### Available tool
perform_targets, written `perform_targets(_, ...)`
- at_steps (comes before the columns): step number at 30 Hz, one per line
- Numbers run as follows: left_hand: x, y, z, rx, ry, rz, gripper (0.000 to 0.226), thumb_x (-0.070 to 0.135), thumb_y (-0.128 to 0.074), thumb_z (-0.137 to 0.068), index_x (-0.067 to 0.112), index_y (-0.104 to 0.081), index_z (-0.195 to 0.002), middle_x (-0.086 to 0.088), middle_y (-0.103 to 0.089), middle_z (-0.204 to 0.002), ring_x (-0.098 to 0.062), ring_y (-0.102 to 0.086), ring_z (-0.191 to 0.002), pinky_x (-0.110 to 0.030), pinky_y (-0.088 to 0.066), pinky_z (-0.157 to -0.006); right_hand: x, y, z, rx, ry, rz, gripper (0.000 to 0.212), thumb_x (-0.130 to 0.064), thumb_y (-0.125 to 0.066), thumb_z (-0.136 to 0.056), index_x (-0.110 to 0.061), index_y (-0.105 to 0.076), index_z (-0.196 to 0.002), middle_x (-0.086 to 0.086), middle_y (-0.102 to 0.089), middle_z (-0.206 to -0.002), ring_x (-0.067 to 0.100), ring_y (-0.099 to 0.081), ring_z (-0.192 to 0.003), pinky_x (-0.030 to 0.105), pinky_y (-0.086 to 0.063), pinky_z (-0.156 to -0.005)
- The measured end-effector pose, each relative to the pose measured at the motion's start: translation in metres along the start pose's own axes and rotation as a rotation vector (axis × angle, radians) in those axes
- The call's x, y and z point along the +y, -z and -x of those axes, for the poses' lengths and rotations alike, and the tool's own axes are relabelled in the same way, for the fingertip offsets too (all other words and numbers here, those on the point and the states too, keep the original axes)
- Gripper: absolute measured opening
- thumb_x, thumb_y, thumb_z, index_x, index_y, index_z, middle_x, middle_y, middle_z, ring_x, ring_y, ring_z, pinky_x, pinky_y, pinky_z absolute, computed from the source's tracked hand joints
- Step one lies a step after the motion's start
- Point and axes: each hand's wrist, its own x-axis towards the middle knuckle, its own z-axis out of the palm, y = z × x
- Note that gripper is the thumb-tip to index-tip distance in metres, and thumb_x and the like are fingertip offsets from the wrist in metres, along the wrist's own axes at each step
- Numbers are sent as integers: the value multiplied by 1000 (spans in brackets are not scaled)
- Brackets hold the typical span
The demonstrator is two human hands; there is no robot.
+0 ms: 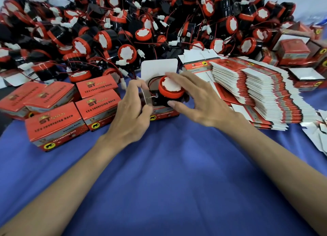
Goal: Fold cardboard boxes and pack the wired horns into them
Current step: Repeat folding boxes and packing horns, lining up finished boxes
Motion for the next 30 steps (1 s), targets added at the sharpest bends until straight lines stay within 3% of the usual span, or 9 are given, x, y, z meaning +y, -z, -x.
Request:
perform_targets(2, 1, 1, -1, -16, 17, 27, 32, 8, -46, -78, 26, -30, -100, 9, -45, -76, -12, -46, -69, -24, -35, -58, 0, -1, -1, 5, 16, 22, 55, -27, -60, -91, 0, -47, -137, 19, -47, -122, 23, -52, -100, 26, -45, -85)
perform_targets(5, 2, 3, -1, -36, 50, 43, 35, 11, -48, -80, 33, -28, -97, 1, -48, -76, -11, -46, -71, -25, -36, -61, 2, -2, -4, 26, 0, 24, 39, -21, -60, -93, -1, -59, -125, 25, -42, -128, 19, -52, -78, 26, -45, -75)
perform_targets(10, 4, 3, 0, -69, 81, 26, 32, 17, -49, -81, 34, -28, -98, -5, -47, -83, -13, -45, -74, -33, -38, -67, 5, -5, -5, -3, -44, 44, 34, -17, -67, -88, -2, -66, -119, 26, -52, -120, 14, -47, -81, 27, -42, -75)
perform_targets(13, 5, 4, -1, -91, 106, 23, 30, 19, -48, -82, 31, -28, -100, -12, -50, -86, -18, -47, -78, -43, -41, -71, 2, -11, -4, 34, -35, 69, 25, -12, -67, -87, -1, -70, -109, 30, -50, -114, 26, -52, -87, 36, -47, -73)
perform_targets(18, 6, 4, -2, -71, 121, 7, 44, 20, -47, -83, 33, -33, -122, -12, -54, -103, -19, -51, -89, -53, -47, -81, -1, -13, -3, 12, -29, 34, 36, -15, -62, -92, -1, -60, -125, 16, -56, -104, 31, -58, -93, 41, -50, -83)
perform_targets(20, 6, 2, -2, -56, 120, -23, 48, 19, -46, -83, 25, -36, -130, -12, -53, -109, -17, -50, -93, -51, -47, -85, 0, -13, 0, 1, -37, 37, 38, -19, -54, -97, -4, -52, -131, 6, -57, -106, 24, -55, -98, 31, -44, -88)
perform_targets(23, 7, 0, -3, -27, 109, -59, 51, 17, -43, -81, 18, -39, -132, -14, -51, -111, -16, -48, -95, -43, -45, -84, 0, -16, -1, 18, -73, 57, 38, -13, -46, -99, -3, -47, -136, 14, -61, -113, 29, -55, -103, 30, -40, -90)
perform_targets(27, 9, 0, -3, -3, 52, -106, 43, 12, -42, -79, 10, -44, -121, -15, -49, -106, -18, -46, -89, -31, -40, -77, -5, -20, -7, 25, -42, 162, 41, 7, -52, -90, 5, -52, -131, 21, -65, -98, 37, -59, -85, 44, -50, -78)
perform_targets(30, 11, 2, -3, 38, 2, -125, 29, 14, -47, -77, 8, -45, -106, -10, -45, -97, -11, -42, -79, -19, -36, -69, -7, -21, -8, 63, -58, 85, 36, 6, -53, -90, 2, -59, -126, 19, -67, -88, 34, -58, -76, 40, -49, -71)
